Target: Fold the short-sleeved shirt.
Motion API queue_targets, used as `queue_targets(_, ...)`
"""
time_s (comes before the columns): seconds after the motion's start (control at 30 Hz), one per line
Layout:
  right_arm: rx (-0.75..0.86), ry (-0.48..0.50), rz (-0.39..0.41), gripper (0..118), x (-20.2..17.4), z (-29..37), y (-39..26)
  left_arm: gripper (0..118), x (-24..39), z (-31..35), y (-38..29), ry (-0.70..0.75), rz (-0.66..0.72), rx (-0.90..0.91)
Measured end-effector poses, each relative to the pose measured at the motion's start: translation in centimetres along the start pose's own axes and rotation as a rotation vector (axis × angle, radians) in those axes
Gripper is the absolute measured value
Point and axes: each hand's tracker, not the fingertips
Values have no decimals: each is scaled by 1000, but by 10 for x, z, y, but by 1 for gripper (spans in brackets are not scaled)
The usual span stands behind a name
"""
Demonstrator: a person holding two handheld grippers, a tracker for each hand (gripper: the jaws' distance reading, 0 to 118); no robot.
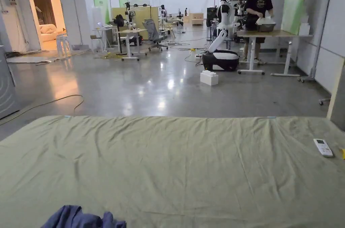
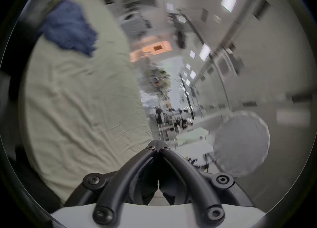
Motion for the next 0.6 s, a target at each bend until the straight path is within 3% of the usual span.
queue_targets(0.07, -8, 49, 98, 0, -4, 11, -31, 0, 9, 8, -3, -29, -23, 24)
queue_targets(0.1, -1, 47, 139, 0, -27, 3, -6, 0, 7, 13, -1, -32, -2, 26)
queue_targets(0.13, 4, 52, 167, 0, -28, 3, -5, 0, -4, 19, 6, -73, 87, 16)
queue_targets(0.2, 14, 14, 141, 0, -22, 4, -3, 0, -41, 34, 14, -71, 337, 47)
queue_targets(0.23, 18, -51, 40, 0, -13, 4, -1, 0, -63, 42, 14, -43, 480, 73)
queue_targets(0.27, 6, -94, -77, 0, 15, 13, 0, 0, -78, 42, 3, -24, 601, 93)
queue_targets(0.3, -26, -136, -247, 0, 39, 14, 4, 0, -99, 48, -3, -9, 737, 127)
queue_targets(0.4, -69, -215, -885, 0, 100, 20, -15, 0, -133, 71, -20, 29, 1120, 285)
queue_targets(0.47, -71, -166, -1285, 0, 121, 25, -39, 0, -130, 86, -33, 30, 1291, 432)
queue_targets(0.5, -60, -122, -1476, 0, 115, 24, -55, 0, -127, 90, -36, 28, 1354, 447)
queue_targets(0.53, -105, -41, -1722, 0, 104, 25, -67, 0, -122, 94, -32, 23, 1401, 449)
queue_targets(0.57, -25, -81, -1749, 0, 105, 28, -74, 0, -118, 96, -32, 14, 1414, 442)
queue_targets(0.6, -100, -9, -1859, 0, 99, 28, -77, 0, -116, 97, -32, 9, 1427, 427)
